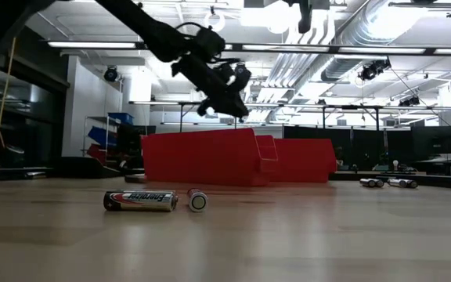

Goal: Sort batteries
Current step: Put the silver battery into the top red bin

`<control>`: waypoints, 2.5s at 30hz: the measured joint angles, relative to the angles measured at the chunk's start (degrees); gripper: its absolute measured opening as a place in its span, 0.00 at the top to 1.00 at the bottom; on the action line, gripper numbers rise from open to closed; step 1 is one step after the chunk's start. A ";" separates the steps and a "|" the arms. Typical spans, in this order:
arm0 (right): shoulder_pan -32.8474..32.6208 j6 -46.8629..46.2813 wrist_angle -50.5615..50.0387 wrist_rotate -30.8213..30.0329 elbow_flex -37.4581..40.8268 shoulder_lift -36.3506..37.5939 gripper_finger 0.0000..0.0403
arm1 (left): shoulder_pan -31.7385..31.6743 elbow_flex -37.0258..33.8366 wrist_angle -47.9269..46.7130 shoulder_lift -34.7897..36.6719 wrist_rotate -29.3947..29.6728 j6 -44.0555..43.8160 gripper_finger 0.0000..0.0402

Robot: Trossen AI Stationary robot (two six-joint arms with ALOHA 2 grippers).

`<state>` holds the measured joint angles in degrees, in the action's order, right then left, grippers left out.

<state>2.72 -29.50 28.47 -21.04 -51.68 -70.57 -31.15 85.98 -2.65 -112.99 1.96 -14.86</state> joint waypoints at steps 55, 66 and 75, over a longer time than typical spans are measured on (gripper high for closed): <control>-10.38 -1.99 0.09 2.99 0.00 0.15 1.00 | 71.45 -54.37 -41.96 40.11 -2.14 -40.44 0.59; -10.38 -1.31 -0.20 4.06 0.00 0.15 1.00 | 68.59 -58.89 -38.85 40.57 -5.12 -37.37 0.63; -10.38 -0.02 -0.38 7.86 0.00 0.81 1.00 | 62.92 -52.51 -28.40 40.14 0.34 -40.97 0.93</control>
<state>-7.66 -29.51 28.09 -13.17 -51.68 -69.75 31.78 33.47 -31.05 -72.85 2.30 -55.83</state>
